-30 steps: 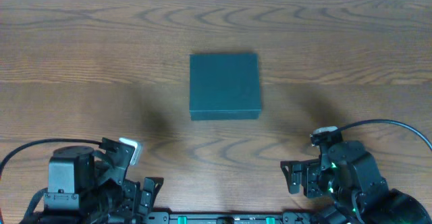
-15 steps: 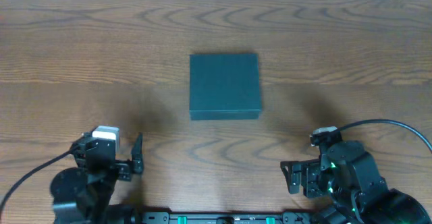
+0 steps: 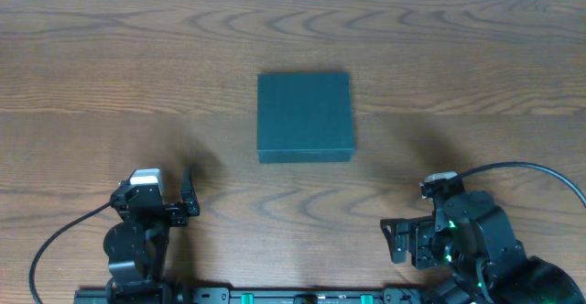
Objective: Pack container
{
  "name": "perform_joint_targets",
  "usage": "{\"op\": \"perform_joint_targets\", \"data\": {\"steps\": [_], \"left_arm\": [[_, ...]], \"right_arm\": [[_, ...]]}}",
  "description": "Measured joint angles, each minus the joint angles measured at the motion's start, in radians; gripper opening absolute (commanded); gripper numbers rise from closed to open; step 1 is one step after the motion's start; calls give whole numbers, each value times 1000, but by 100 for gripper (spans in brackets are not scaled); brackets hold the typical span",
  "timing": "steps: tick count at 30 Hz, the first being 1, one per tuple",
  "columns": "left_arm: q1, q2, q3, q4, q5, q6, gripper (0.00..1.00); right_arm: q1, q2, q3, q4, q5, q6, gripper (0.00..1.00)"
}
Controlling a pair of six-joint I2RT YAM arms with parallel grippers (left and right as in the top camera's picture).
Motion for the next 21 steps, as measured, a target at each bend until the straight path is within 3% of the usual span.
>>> {"op": "perform_joint_targets", "data": {"steps": [21], "left_arm": [[0,-56,-50,58,-30,-53,95]], "right_arm": [[0,0,0,0,0,0,99]]}}
